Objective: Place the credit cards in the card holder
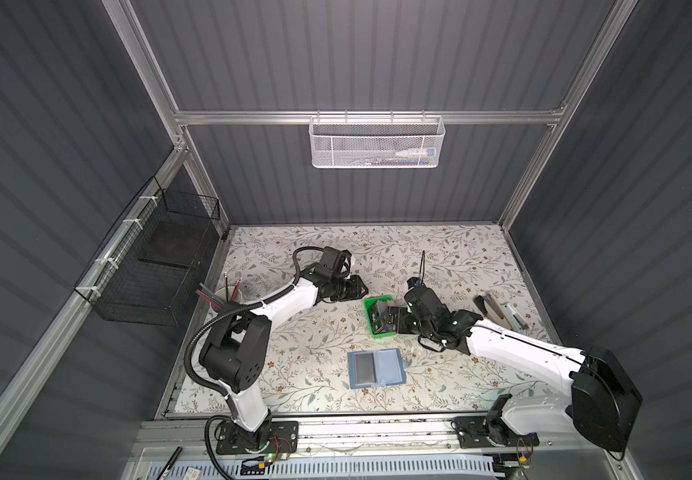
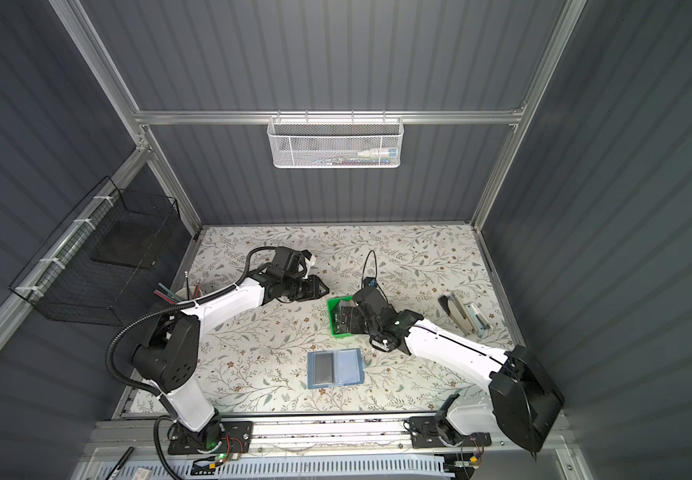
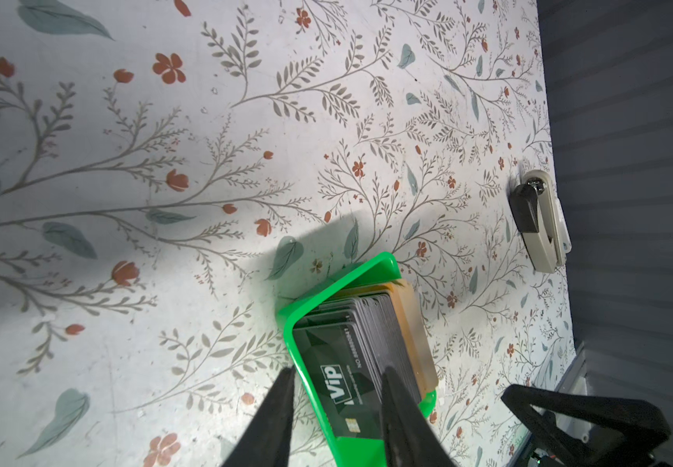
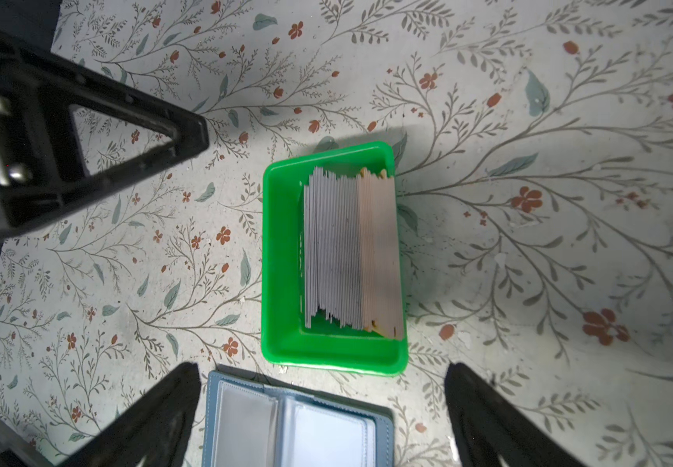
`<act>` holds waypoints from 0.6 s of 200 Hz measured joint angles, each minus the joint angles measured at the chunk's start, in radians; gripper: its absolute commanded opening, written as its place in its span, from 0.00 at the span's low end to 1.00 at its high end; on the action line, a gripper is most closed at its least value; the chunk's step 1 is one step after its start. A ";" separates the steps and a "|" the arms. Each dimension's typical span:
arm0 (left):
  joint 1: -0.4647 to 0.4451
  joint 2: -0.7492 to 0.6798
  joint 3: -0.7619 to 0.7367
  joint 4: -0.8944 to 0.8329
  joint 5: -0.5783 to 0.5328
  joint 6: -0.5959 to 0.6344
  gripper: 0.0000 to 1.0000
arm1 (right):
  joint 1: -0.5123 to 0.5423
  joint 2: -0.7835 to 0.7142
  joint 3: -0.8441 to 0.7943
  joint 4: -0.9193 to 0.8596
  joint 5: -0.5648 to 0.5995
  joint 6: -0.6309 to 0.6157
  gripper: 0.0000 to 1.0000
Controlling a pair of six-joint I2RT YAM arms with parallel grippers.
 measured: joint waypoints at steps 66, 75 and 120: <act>0.002 0.048 0.018 -0.025 0.035 0.009 0.34 | -0.004 0.102 0.076 -0.007 -0.029 -0.041 0.96; 0.002 0.053 0.018 -0.032 0.036 0.007 0.34 | -0.005 0.115 0.079 -0.008 -0.032 -0.047 0.96; 0.002 0.057 0.030 -0.066 0.035 0.007 0.35 | -0.019 0.153 0.091 -0.014 -0.053 -0.066 0.96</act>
